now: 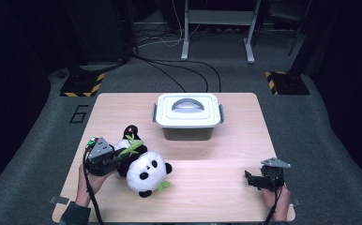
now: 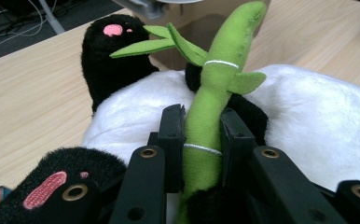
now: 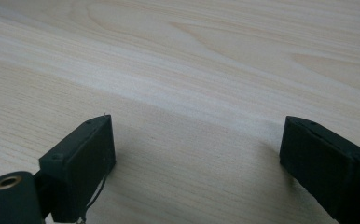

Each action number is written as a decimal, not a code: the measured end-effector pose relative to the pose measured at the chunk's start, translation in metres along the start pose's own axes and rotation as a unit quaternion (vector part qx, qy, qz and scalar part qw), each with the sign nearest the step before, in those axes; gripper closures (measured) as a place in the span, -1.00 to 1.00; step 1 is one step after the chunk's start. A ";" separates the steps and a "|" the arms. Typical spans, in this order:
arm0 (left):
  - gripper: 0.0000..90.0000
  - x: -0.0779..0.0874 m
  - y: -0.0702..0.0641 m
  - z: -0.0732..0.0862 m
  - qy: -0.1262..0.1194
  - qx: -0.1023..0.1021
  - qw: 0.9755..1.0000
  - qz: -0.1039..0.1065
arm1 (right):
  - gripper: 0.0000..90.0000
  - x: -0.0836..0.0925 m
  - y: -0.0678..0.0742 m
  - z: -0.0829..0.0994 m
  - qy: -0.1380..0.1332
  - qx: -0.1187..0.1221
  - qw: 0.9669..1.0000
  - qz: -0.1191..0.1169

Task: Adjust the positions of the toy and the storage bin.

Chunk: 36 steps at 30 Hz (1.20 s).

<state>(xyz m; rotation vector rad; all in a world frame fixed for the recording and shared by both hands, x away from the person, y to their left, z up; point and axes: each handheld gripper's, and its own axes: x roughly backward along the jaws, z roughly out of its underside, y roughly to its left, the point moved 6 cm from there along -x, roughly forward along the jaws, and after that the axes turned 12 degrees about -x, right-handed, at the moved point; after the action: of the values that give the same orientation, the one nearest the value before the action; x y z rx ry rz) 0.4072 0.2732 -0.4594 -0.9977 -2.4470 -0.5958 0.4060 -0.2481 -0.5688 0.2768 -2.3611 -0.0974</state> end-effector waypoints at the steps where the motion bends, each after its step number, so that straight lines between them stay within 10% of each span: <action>1: 0.65 0.000 0.003 0.002 0.000 0.003 1.000 0.000 | -0.79 0.000 0.000 0.000 0.000 0.000 1.000 0.000; 7: 0.65 -0.012 0.011 0.028 0.005 0.029 0.999 0.014 | -0.79 0.000 0.000 0.000 0.000 0.000 1.000 0.000; 13: 0.58 -0.010 0.010 0.026 0.013 0.011 1.000 0.002 | -0.79 0.000 0.000 0.000 0.000 0.000 1.000 0.000; 20: -0.09 0.002 0.007 0.019 0.006 0.024 1.000 -0.005 | -0.79 0.000 0.000 0.000 0.000 0.000 1.000 0.000; 36: -0.67 0.048 -0.003 0.026 -0.030 0.044 0.998 -0.045 | -0.79 0.000 0.000 0.000 0.000 -0.002 1.000 0.001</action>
<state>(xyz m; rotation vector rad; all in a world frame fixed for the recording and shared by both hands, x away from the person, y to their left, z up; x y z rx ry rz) 0.3682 0.3112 -0.4556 -0.8854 -2.5581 -0.4900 0.4062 -0.2482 -0.5688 0.2737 -2.3617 -0.1005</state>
